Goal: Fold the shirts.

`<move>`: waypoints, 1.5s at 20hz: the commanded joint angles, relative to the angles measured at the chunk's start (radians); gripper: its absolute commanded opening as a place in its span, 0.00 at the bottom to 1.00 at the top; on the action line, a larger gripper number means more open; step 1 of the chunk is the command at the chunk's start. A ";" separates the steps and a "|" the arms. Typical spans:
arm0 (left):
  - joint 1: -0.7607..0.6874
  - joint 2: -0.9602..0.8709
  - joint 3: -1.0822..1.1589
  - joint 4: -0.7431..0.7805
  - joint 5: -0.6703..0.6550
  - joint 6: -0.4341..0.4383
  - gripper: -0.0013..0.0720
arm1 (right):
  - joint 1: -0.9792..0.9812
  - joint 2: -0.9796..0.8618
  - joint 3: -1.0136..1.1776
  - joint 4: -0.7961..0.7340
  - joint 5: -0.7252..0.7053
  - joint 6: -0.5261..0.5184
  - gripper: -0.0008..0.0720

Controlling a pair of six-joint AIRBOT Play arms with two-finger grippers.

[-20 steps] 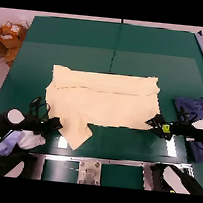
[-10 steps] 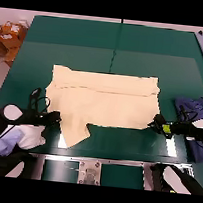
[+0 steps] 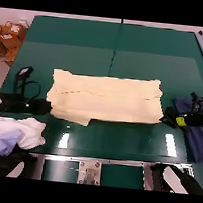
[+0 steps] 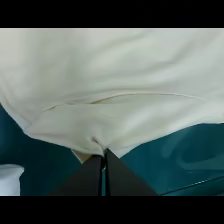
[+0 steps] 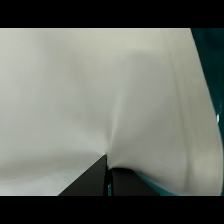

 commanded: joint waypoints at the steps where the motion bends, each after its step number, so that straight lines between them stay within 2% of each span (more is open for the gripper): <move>1: 0.000 -0.105 0.098 -0.019 0.068 0.042 0.04 | 0.045 -0.064 0.136 0.059 -0.048 0.003 0.03; 5: 0.000 -0.371 0.322 -0.019 0.166 0.092 0.04 | 0.103 -0.277 0.342 0.126 -0.129 0.011 0.03; 11: 0.000 -0.849 0.715 -0.027 0.220 0.145 0.04 | 0.153 -0.690 0.668 0.179 -0.210 0.011 0.03; 12: 0.000 -0.924 0.767 -0.027 0.241 0.154 0.05 | 0.157 -0.755 0.715 0.192 -0.240 0.011 0.08; 13: 0.001 -0.982 0.808 -0.027 0.251 0.154 0.06 | 0.159 -0.818 0.765 0.207 -0.248 0.011 0.35; 14: 0.004 -1.023 0.842 -0.021 0.252 0.154 0.47 | 0.156 -0.869 0.816 0.209 -0.234 0.010 0.61; 15: 0.011 -1.045 0.868 -0.019 0.257 0.146 1.00 | 0.147 -0.901 0.859 0.208 -0.205 0.006 0.68; 16: 0.024 -1.045 0.882 -0.011 0.268 0.131 0.98 | 0.129 -0.915 0.899 0.207 -0.171 -0.028 0.68; 18: 0.067 -1.040 0.938 -0.011 0.208 0.109 0.98 | 0.081 -0.915 0.955 0.201 -0.077 -0.120 0.68; 19: 0.093 -1.036 0.969 -0.011 0.140 0.087 0.98 | 0.047 -0.915 0.975 0.199 -0.016 -0.164 0.73; 22: 0.143 -1.036 1.026 -0.016 -0.086 0.071 0.98 | -0.047 -0.925 0.971 0.177 0.139 -0.269 0.78; 23: 0.149 -1.036 1.025 -0.018 -0.138 0.071 0.91 | -0.068 -0.935 0.964 0.177 0.176 -0.307 0.78; 24: 0.149 -1.036 1.025 -0.015 -0.174 0.073 0.69 | -0.083 -0.946 0.948 0.177 0.196 -0.338 0.83; 26: 0.145 -1.036 1.025 -0.023 -0.196 0.077 0.24 | -0.086 -0.967 0.909 0.180 0.198 -0.380 0.83; 27: 0.139 -1.036 1.025 -0.027 -0.192 0.093 0.05 | -0.084 -0.983 0.897 0.180 0.197 -0.389 0.83; 30: 0.123 -1.036 1.025 -0.053 -0.187 0.092 0.04 | -0.054 -1.056 0.894 0.181 0.182 -0.401 0.83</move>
